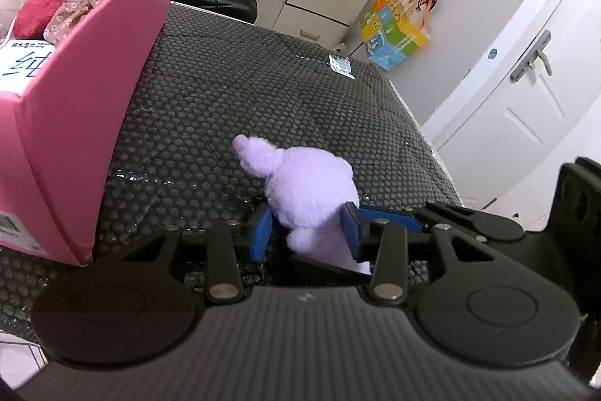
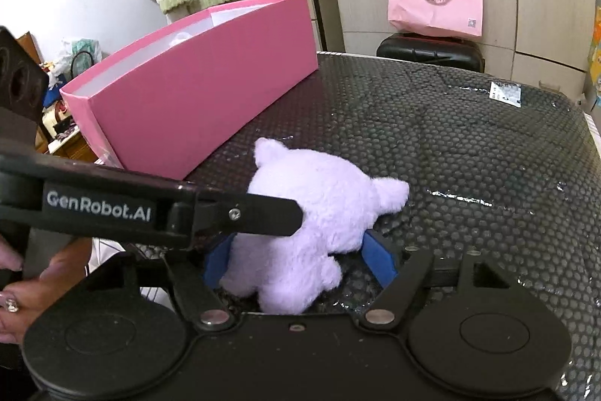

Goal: Organize soft objects
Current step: 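Lift the lavender bear with both tools and adjust the grip, then carry the lavender bear with both tools over the pink box and lower it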

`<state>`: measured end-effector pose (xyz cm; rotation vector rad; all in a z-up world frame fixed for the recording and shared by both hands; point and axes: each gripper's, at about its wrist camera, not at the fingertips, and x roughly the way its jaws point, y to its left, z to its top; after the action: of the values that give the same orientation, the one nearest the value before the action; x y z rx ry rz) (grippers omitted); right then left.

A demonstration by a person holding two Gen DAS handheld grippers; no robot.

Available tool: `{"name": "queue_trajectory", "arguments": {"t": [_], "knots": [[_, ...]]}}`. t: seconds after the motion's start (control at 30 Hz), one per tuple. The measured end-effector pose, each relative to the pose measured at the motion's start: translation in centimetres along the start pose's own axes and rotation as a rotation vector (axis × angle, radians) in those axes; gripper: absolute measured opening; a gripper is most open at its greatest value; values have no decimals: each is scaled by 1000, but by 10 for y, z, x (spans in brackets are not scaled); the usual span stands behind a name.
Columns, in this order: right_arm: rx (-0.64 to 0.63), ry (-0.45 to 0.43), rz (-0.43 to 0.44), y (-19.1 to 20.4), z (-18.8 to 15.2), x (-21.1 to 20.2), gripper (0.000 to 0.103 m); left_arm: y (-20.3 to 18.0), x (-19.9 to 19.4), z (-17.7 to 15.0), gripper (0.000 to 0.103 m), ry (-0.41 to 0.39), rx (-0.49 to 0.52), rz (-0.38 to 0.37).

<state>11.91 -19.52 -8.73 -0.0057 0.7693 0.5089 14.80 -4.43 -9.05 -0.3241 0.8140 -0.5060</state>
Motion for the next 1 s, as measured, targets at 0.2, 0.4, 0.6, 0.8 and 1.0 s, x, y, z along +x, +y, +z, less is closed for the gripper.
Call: {"name": "queue_trajectory", "arguments": {"t": [0.2,0.4,0.6,0.8,1.0], "knots": [[-35,-50,-41,11,-12,-5,64,-9,-5,-5,35,-30,54,4],[-105,-94,-66,12,-15,-10,59,-11,-8,-13,36,-45,51,-57],[-132,-123,-87,27,-15,-29,59,-21,-30,-16,35,-57,116,-51],[-104,-86,-56,51,-10,-45,60,-25,-62,-13,35,12,170,-48],[-97,-34,19,80,-1,-55,60,-13,-103,-6,34,101,156,-72]]}}
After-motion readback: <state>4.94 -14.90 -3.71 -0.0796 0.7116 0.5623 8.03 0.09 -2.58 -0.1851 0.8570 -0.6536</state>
